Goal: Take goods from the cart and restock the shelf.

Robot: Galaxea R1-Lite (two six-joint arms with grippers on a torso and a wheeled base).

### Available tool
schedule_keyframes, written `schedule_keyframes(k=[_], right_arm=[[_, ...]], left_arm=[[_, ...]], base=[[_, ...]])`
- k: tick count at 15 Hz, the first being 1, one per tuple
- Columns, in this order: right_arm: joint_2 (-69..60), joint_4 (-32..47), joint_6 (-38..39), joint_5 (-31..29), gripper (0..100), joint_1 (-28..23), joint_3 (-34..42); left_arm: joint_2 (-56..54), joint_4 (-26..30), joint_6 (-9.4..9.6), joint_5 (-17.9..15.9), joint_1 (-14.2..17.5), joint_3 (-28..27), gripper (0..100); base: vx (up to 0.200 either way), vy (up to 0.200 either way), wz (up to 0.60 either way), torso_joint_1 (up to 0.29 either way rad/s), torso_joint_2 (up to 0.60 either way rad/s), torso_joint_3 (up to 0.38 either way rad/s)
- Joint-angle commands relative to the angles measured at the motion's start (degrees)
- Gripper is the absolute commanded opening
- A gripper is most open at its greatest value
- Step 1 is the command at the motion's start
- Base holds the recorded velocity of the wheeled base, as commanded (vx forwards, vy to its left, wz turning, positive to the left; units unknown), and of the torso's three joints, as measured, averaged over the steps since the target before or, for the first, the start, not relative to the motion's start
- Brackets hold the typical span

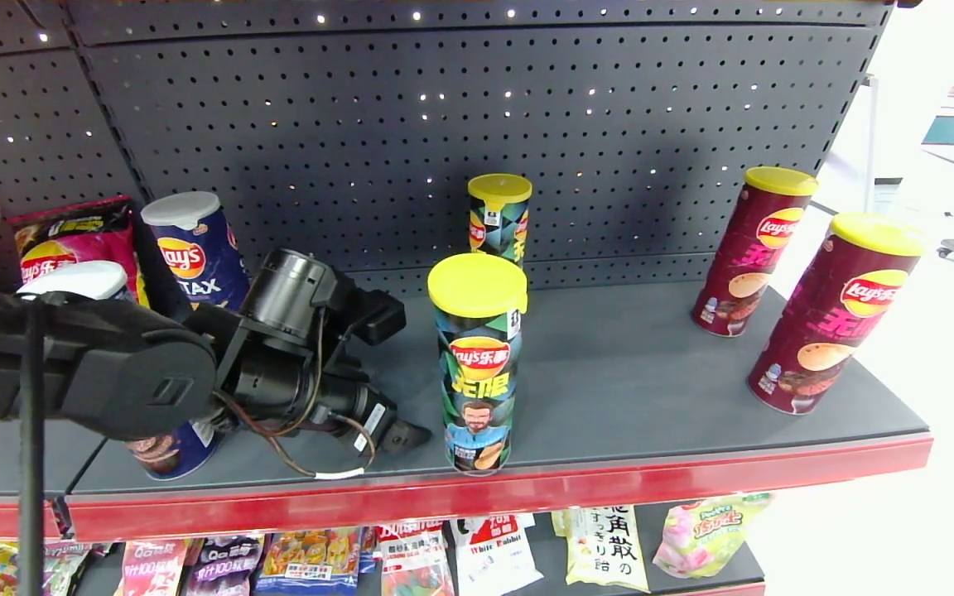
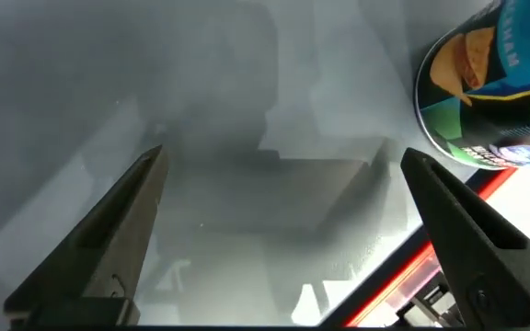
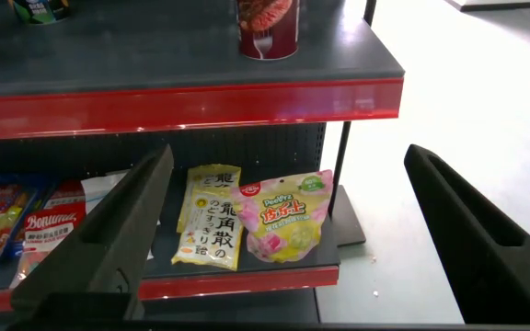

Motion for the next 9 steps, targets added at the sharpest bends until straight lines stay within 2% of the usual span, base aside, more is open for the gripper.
schedule_keyframes(k=[1, 9], right_arm=[[0.0, 0.0, 0.0, 0.0, 100, 0.0, 0.0], [0.0, 0.0, 0.0, 0.0, 100, 0.0, 0.0]], left_arm=[[0.9, -0.1, -0.01, -0.1, -0.6, -0.3, 100], [2.1, -0.1, -0.1, -0.1, -1.5, -1.5, 100]], base=[[0.0, 0.0, 0.0, 0.0, 0.0, 0.0], [0.0, 0.0, 0.0, 0.0, 0.0, 0.0]])
